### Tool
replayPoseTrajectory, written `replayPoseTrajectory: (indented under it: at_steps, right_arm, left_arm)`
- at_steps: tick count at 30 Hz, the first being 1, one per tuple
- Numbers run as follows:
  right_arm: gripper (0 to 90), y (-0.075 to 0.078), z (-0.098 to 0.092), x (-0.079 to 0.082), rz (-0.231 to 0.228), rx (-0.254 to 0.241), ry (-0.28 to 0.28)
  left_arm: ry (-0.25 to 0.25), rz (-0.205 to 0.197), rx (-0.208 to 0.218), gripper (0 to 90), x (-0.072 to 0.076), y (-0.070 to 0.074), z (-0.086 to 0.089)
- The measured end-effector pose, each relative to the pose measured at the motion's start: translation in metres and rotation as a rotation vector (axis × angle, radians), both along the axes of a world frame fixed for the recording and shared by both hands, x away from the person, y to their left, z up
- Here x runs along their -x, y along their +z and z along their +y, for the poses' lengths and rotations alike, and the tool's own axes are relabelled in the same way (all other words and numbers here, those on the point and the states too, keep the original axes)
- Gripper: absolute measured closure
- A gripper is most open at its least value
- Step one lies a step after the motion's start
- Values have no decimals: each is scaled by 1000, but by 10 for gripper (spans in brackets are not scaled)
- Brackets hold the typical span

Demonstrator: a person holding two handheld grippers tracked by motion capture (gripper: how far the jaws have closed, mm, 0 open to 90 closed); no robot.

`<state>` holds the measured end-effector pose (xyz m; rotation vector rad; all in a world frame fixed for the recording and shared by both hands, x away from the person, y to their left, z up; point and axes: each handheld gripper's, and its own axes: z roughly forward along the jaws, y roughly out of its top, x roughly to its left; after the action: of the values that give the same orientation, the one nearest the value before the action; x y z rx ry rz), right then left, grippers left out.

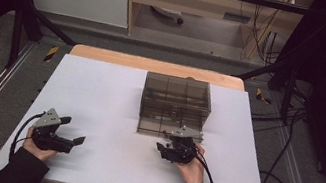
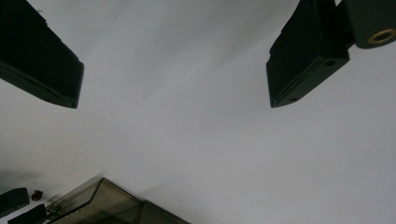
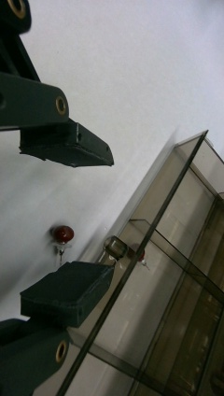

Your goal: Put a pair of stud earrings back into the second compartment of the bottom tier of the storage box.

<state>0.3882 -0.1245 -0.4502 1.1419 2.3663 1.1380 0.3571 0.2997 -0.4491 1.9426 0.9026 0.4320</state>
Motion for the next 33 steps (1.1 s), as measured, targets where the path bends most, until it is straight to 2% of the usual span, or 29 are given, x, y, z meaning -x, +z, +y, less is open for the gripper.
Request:
replayPoseTrajectory:
  at_steps: [8, 23, 27, 33]
  right_arm:
    - [608, -2, 0, 1, 32, 36, -7]
    - [716, 0, -5, 5, 30, 79, -21]
    - [782, 0, -6, 5, 25, 98, -25]
    - [791, 1, -6, 5, 24, 103, -20]
  left_arm:
    - [0, 0, 1, 42, 0, 0, 0]
    - [0, 0, 0, 43, 0, 0, 0]
    - [1, 0, 1, 42, 0, 0, 0]
    - [0, 0, 1, 42, 0, 0, 0]
